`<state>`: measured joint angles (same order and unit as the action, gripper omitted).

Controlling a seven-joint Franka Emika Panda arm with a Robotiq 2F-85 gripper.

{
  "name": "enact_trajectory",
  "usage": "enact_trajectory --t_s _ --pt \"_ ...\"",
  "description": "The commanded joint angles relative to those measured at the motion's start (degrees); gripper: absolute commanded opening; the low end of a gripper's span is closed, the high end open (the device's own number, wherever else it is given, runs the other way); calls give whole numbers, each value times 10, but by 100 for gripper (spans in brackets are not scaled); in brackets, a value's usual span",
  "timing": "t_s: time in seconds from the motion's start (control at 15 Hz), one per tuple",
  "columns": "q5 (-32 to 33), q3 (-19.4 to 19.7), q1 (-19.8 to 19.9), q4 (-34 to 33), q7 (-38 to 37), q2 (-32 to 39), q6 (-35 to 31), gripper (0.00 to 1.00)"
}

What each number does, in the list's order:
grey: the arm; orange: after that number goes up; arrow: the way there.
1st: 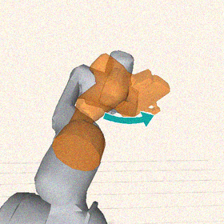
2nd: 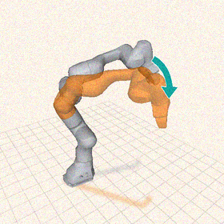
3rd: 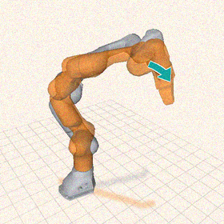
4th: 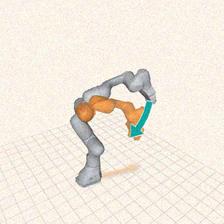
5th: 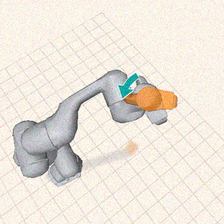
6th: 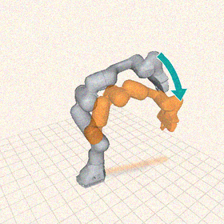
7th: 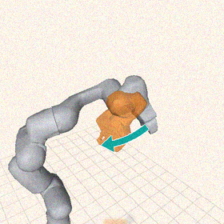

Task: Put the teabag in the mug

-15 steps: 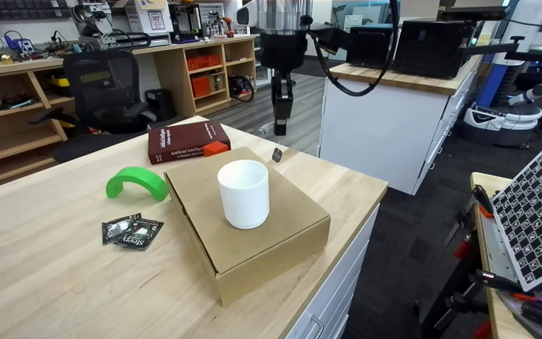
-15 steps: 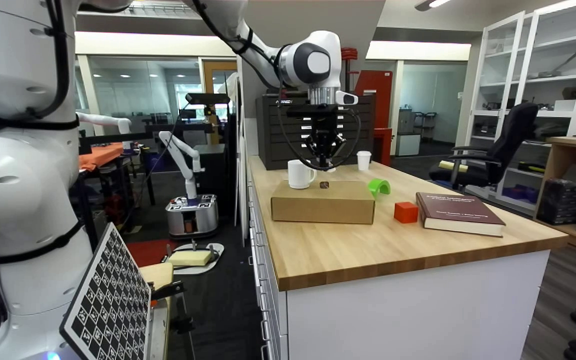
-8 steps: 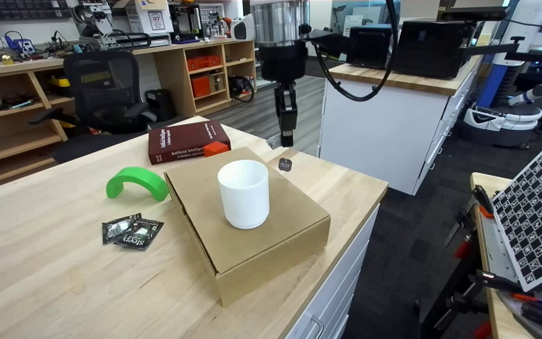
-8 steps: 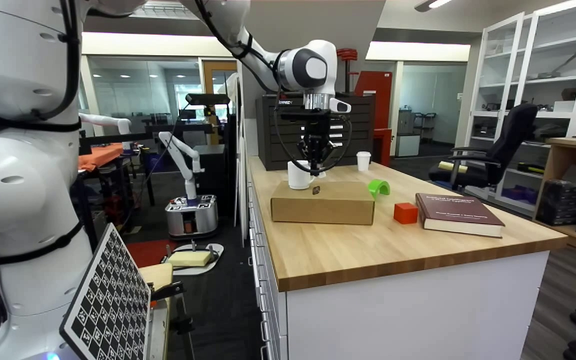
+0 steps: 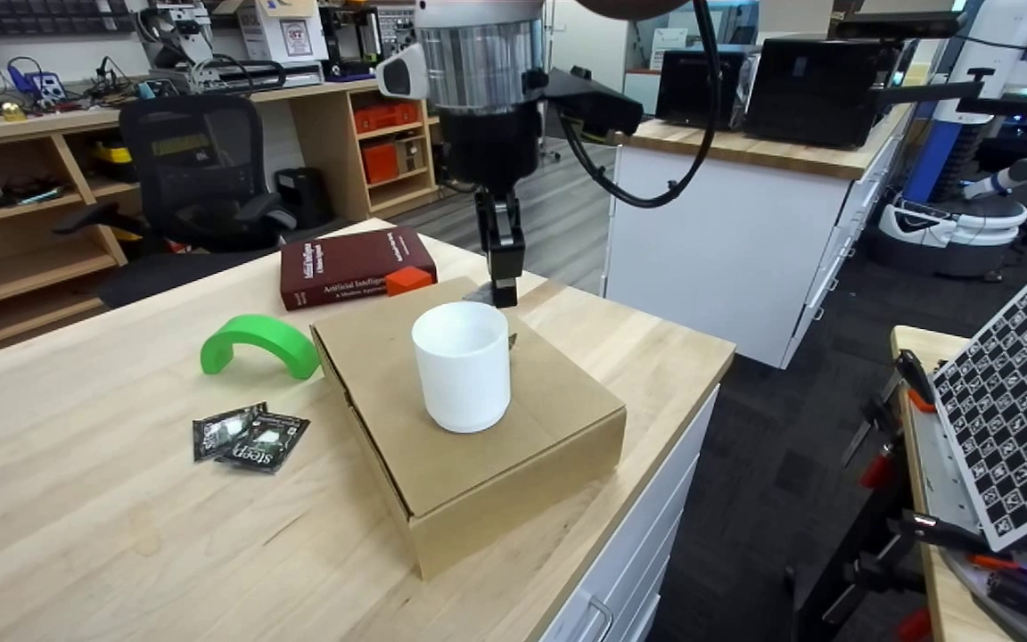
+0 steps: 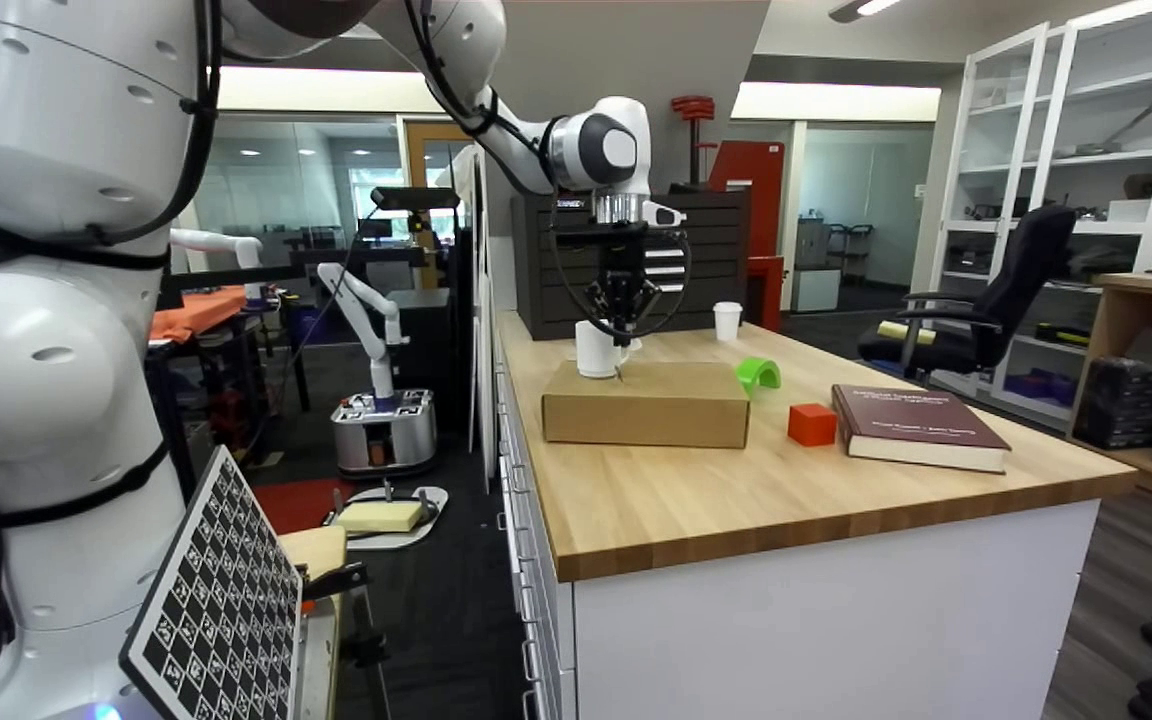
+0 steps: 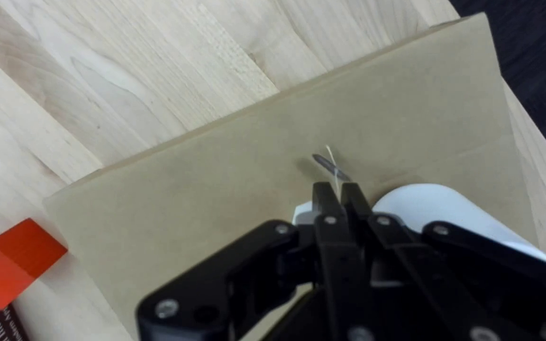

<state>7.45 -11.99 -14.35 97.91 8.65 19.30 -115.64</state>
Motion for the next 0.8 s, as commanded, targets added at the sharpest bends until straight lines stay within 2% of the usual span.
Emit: enact_trajectory --t_s 0.0,0.47,0.73 --pt "38 4 -17 -43 -21 14 11 3" --pt "68 5 -26 -58 -28 16 -1 3" --pt "65 3 -23 -63 -25 14 -3 3"
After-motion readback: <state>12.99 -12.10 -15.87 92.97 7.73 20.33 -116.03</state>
